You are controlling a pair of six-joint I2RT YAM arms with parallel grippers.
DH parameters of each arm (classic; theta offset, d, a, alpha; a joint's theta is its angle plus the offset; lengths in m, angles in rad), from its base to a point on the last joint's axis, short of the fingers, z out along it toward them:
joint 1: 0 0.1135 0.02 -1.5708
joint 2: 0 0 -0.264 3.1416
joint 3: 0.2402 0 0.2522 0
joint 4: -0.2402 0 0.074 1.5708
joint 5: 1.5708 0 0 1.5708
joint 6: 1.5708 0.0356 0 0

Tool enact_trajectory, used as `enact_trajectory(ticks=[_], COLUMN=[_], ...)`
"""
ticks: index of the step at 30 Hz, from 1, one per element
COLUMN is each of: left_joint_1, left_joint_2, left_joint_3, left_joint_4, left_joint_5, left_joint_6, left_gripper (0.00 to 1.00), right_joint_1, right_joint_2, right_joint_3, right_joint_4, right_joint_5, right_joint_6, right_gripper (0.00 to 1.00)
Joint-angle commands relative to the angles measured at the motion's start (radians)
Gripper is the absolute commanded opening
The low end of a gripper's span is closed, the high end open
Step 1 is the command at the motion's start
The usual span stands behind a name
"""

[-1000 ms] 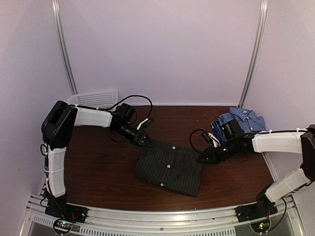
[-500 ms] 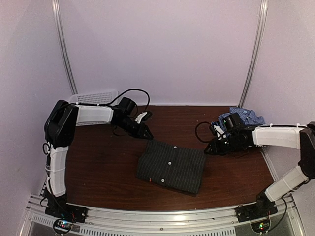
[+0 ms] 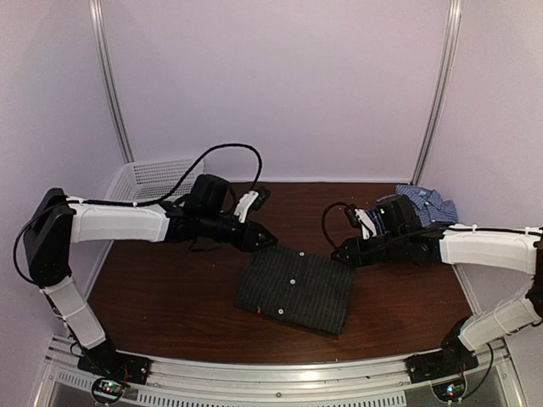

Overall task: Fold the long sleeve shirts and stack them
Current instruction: Fold the 2/3-rectangle-folded shirt at the center of the board, then smooth out the square-folded shirt at the center of the board.

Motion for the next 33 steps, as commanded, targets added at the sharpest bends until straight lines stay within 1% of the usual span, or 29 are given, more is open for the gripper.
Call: enact_trajectory(ticks=[1, 4, 7, 14, 17, 19, 21, 27, 29, 33], left_joint_1=[-0.075, -0.108, -0.113, -0.125, -0.13, -0.132, -0.134, -0.141, -0.147, -0.157], left_joint_2=[0.022, 0.058, 0.103, 0.141, 0.128, 0.113, 0.091, -0.015, -0.052, -0.099], left_joint_3=[-0.151, -0.251, -0.321, -0.456, -0.514, -0.531, -0.537, -0.517, -0.509, -0.502], left_joint_4=[0.276, 0.419, 0.497, 0.544, 0.573, 0.587, 0.586, 0.529, 0.5, 0.459], left_joint_5=[-0.002, -0.023, -0.057, -0.161, -0.196, -0.212, -0.232, -0.301, -0.32, -0.334], left_joint_6=[-0.113, -0.171, -0.2, -0.204, -0.223, -0.231, -0.231, -0.201, -0.18, -0.158], left_gripper=[0.3, 0.29, 0.29, 0.27, 0.27, 0.27, 0.27, 0.27, 0.27, 0.28], right_joint_1=[0.011, 0.009, -0.009, -0.079, -0.093, -0.096, -0.095, -0.093, -0.094, -0.093], right_joint_2=[0.101, 0.18, 0.231, 0.313, 0.323, 0.302, 0.262, 0.144, 0.145, 0.229], right_joint_3=[-0.056, -0.072, -0.092, -0.169, -0.178, -0.166, -0.141, -0.027, 0.016, 0.121], right_joint_4=[0.173, 0.223, 0.26, 0.332, 0.31, 0.275, 0.229, 0.103, 0.069, 0.003], right_joint_5=[-0.096, -0.109, -0.12, -0.12, -0.096, -0.081, -0.067, -0.055, -0.058, -0.104], right_joint_6=[0.048, 0.046, 0.039, 0.026, 0.013, -0.001, -0.01, -0.061, -0.099, -0.178], right_gripper=[0.36, 0.36, 0.35, 0.35, 0.36, 0.37, 0.42, 0.65, 0.71, 0.82])
